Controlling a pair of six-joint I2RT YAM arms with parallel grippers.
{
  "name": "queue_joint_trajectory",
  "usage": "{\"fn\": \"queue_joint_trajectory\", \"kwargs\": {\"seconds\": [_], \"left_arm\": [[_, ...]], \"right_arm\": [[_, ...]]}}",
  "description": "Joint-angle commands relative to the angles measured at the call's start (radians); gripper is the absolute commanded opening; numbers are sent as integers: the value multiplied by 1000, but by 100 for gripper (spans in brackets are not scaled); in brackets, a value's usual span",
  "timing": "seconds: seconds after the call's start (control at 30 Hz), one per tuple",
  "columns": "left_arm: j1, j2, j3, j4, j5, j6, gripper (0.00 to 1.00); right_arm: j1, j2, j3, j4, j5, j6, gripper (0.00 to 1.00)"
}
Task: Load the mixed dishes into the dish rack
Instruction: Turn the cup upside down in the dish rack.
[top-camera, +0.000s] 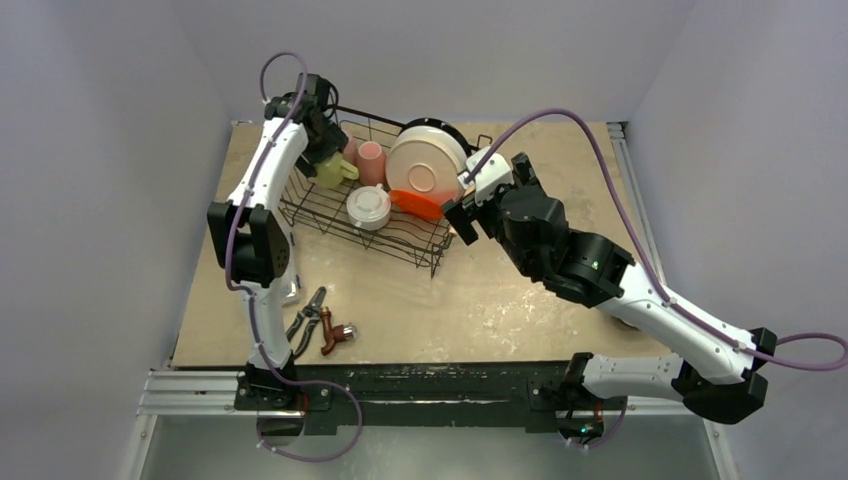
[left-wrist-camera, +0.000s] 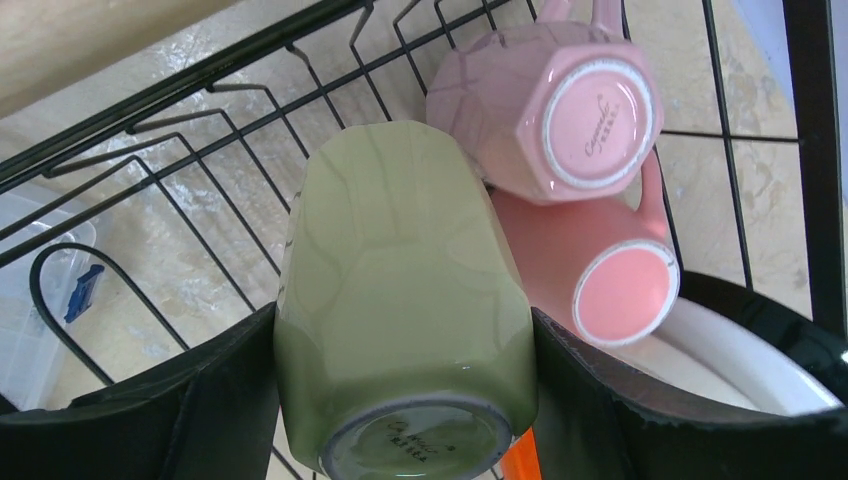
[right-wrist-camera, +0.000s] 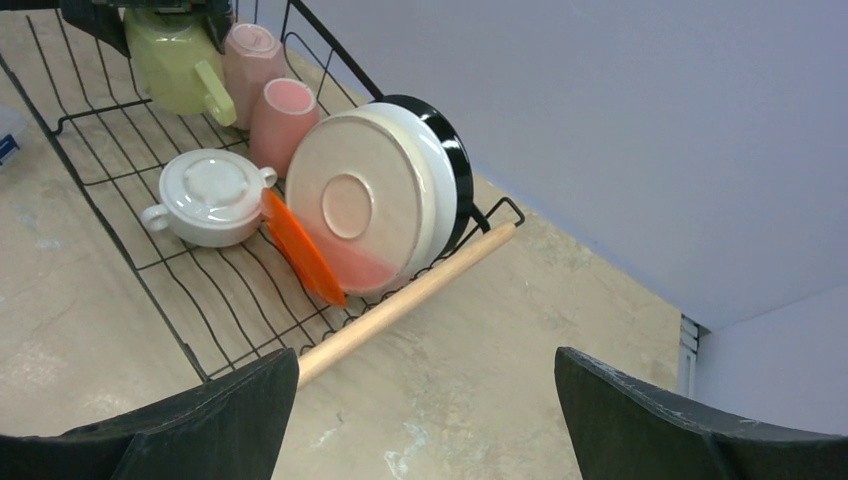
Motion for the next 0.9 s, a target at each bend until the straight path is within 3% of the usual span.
{"fn": "queue_joint_trajectory", "kwargs": {"seconds": [0.0,0.57,0.87], "left_arm": [[12,7,100,36,-84,-59,0],[37,91,86,97,-38,-104,0],[46,116,84,131,-34,-106,9]], "right_arm": [[-10,-30,21,9,62,50,99],[-36,-26,20,4,75,60,99],[-41,-25,23,-11,70,75,99]]}}
